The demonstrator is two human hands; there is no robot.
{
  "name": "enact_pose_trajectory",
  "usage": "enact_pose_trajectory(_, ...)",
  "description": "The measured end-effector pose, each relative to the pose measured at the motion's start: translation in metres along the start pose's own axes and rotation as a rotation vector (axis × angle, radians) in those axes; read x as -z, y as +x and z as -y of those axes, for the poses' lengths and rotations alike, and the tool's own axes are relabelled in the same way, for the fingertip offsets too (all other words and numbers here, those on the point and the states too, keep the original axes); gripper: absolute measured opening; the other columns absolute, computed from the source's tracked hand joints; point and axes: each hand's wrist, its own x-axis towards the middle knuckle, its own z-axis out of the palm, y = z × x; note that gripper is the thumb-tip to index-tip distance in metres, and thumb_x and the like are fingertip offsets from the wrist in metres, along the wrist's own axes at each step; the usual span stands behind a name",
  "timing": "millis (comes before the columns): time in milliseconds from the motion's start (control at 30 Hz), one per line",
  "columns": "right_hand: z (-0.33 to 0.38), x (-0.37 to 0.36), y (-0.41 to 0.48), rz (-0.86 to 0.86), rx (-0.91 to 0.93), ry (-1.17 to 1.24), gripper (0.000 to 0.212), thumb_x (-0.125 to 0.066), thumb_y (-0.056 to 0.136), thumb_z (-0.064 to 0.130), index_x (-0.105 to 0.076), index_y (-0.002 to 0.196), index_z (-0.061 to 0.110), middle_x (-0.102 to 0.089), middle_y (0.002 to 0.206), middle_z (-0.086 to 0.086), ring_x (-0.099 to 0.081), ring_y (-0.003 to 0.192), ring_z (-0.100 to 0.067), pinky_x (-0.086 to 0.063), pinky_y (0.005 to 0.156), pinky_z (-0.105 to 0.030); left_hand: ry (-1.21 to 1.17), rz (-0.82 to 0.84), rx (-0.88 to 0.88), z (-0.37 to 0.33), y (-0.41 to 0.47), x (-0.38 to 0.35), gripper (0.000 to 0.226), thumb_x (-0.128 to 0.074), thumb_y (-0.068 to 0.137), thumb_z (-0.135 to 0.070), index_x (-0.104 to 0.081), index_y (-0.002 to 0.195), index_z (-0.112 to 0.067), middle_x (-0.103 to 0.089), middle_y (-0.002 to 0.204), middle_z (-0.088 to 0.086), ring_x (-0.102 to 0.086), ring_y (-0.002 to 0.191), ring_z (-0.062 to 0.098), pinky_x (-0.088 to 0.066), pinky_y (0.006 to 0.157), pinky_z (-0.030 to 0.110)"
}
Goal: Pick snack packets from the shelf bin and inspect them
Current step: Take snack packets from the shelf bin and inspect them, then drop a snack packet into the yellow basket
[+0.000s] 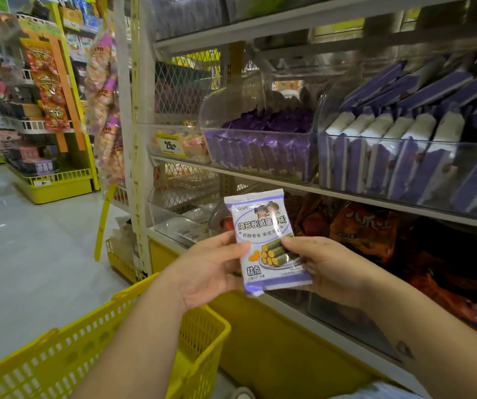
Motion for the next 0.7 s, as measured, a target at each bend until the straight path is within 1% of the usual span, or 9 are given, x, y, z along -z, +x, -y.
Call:
enact_pose_trajectory(133,0.004,0.000,-0.002,-0.008,0.007,0.026,0.031,-0.057,0.085,0.028,-0.076,0.097,0.006,-0.071,0.110,-0.017,-0.072,0.092,-0.022,-0.060,0.074,-0.030,0.010,0.049,0.031,0.004,-0.002,0.001,0.049,-0.068,0.077,-0.007,-0.059,0.124,-0.007,-0.070,0.117,0.015,-0.071,0.096,0.024,-0.060,0.068,0.031)
enact_pose_trajectory(200,0.004,-0.002,-0.002,-0.014,0.000,0.048,0.034,-0.058,0.083,0.029,-0.074,0.100,0.005,-0.072,0.109,-0.017,-0.072,0.091,-0.022,-0.060,0.072,-0.030,0.004,0.047,0.028,0.005,-0.001,0.002,0.051,-0.069,0.076,-0.008,-0.057,0.125,-0.007,-0.070,0.117,0.015,-0.071,0.096,0.024,-0.059,0.069,0.029)
enact_pose_trajectory(267,0.004,-0.004,-0.003,-0.027,-0.008,0.089,0.033,-0.058,0.084,0.029,-0.075,0.097,0.004,-0.072,0.106,-0.018,-0.073,0.086,-0.021,-0.060,0.067,-0.029,0.001,0.031,0.019,0.006,0.000,0.002,0.051,-0.069,0.077,-0.011,-0.057,0.126,-0.008,-0.070,0.116,0.015,-0.071,0.096,0.022,-0.060,0.069,0.029)
enact_pose_trajectory(367,0.003,-0.008,-0.002,-0.076,-0.019,0.203,0.030,-0.053,0.094,0.026,-0.074,0.096,0.004,-0.074,0.101,-0.018,-0.074,0.080,-0.021,-0.058,0.059,-0.027,0.015,-0.036,-0.043,0.005,0.001,0.000,0.052,-0.069,0.077,-0.017,-0.057,0.128,-0.015,-0.072,0.112,0.013,-0.071,0.090,0.018,-0.060,0.068,0.027)
enact_pose_trajectory(433,0.003,-0.010,0.001,-0.119,-0.009,0.289,0.029,-0.052,0.095,0.025,-0.070,0.101,0.003,-0.073,0.101,-0.018,-0.074,0.080,-0.022,-0.061,0.061,-0.031,0.024,-0.071,-0.106,0.004,0.002,0.001,0.060,-0.072,0.074,-0.020,-0.053,0.131,-0.024,-0.072,0.113,0.008,-0.071,0.092,0.017,-0.059,0.066,0.028)
enact_pose_trajectory(500,0.006,-0.012,0.005,-0.153,0.007,0.346,0.029,-0.053,0.095,0.026,-0.068,0.103,0.002,-0.073,0.103,-0.019,-0.074,0.085,-0.025,-0.061,0.074,-0.036,0.158,-0.068,-0.191,0.003,0.001,0.003,0.067,-0.076,0.071,-0.024,-0.050,0.131,-0.034,-0.070,0.117,-0.006,-0.070,0.100,0.014,-0.057,0.072,0.025)
enact_pose_trajectory(567,0.010,-0.015,0.008,-0.169,0.012,0.389,0.030,-0.055,0.093,0.026,-0.065,0.106,0.000,-0.072,0.105,-0.021,-0.072,0.094,-0.028,-0.056,0.082,-0.039,0.401,-0.057,-0.295,0.003,-0.001,0.005,0.065,-0.078,0.071,-0.025,-0.052,0.128,-0.042,-0.066,0.122,-0.015,-0.067,0.106,0.009,-0.055,0.080,0.024)
enact_pose_trajectory(633,0.012,-0.019,0.011,-0.168,0.015,0.437,0.033,-0.055,0.092,0.026,-0.064,0.108,-0.002,-0.072,0.105,-0.022,-0.071,0.093,-0.029,-0.056,0.082,-0.039,0.624,-0.130,-0.404,0.003,-0.001,0.007,0.060,-0.079,0.075,-0.019,-0.056,0.122,-0.048,-0.060,0.129,-0.014,-0.062,0.111,0.005,-0.053,0.089,0.026)
enact_pose_trajectory(700,0.012,-0.024,0.013,-0.166,0.025,0.463,0.032,-0.055,0.093,0.025,-0.064,0.106,-0.003,-0.072,0.101,-0.022,-0.073,0.084,-0.027,-0.057,0.077,-0.036,0.771,-0.235,-0.526,0.004,-0.002,0.010,0.046,-0.077,0.080,-0.018,-0.063,0.111,-0.050,-0.054,0.130,-0.018,-0.060,0.109,-0.002,-0.050,0.087,0.020)
